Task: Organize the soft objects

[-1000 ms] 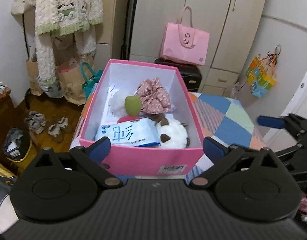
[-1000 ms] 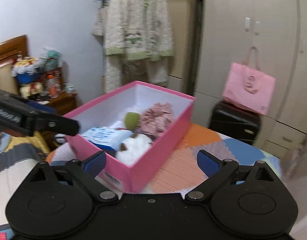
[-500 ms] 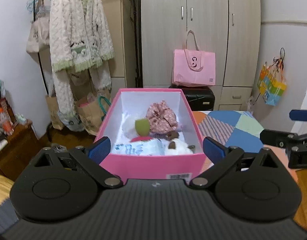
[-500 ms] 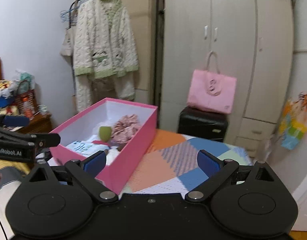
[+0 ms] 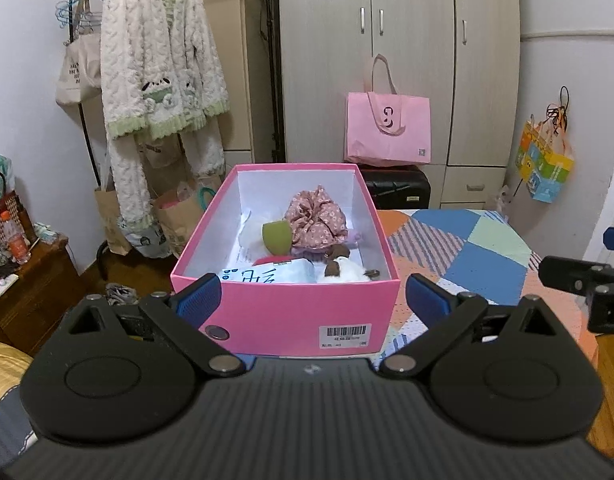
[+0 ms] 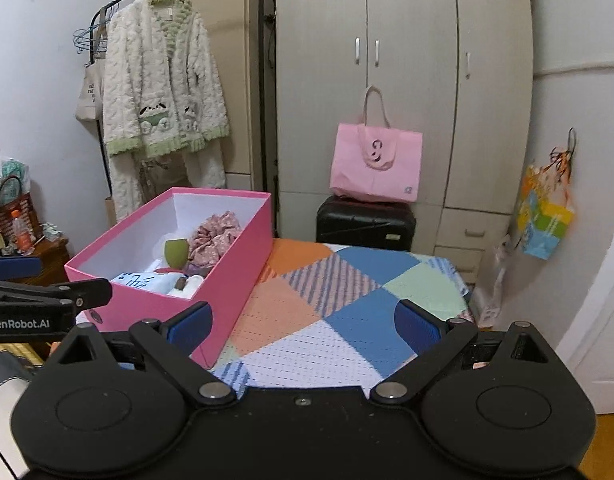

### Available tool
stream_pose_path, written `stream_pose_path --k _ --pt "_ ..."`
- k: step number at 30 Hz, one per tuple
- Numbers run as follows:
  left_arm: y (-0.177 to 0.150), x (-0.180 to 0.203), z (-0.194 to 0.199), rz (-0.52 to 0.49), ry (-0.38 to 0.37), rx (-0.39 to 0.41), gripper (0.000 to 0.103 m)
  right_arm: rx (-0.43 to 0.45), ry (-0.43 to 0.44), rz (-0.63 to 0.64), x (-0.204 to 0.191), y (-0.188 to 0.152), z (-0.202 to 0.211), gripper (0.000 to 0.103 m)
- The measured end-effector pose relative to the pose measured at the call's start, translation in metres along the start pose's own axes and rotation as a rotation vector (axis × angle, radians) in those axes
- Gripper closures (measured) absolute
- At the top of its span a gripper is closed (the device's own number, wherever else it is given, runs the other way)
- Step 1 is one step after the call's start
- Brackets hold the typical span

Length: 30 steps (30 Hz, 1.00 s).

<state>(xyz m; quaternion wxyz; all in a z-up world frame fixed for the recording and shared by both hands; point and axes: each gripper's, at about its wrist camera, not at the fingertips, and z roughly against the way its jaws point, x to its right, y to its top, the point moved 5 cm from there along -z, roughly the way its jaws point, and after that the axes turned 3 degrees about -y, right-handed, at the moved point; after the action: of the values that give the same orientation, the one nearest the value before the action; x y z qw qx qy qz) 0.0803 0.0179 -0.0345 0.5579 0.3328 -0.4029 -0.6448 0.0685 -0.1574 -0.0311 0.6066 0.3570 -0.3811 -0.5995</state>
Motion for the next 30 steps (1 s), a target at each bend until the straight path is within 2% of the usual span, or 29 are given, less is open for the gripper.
stream_pose_path --k 4,15,26,30 --pt "0.0 0.001 0.005 0.011 -0.002 -0.001 0.003 0.01 0.0 -0.005 0.0 -0.003 0.009 0.004" --pt "-0.001 0.0 0.01 0.05 0.019 -0.005 0.001 0.028 -0.109 0.022 0.003 -0.004 0.018 0.003" --pt "-0.007 0.004 0.007 0.072 0.045 -0.012 0.001 0.023 -0.095 0.003 0.006 -0.01 0.021 0.003" --pt "-0.01 0.005 0.005 0.061 0.071 -0.005 0.001 0.045 -0.144 0.032 0.004 -0.011 0.023 0.003"
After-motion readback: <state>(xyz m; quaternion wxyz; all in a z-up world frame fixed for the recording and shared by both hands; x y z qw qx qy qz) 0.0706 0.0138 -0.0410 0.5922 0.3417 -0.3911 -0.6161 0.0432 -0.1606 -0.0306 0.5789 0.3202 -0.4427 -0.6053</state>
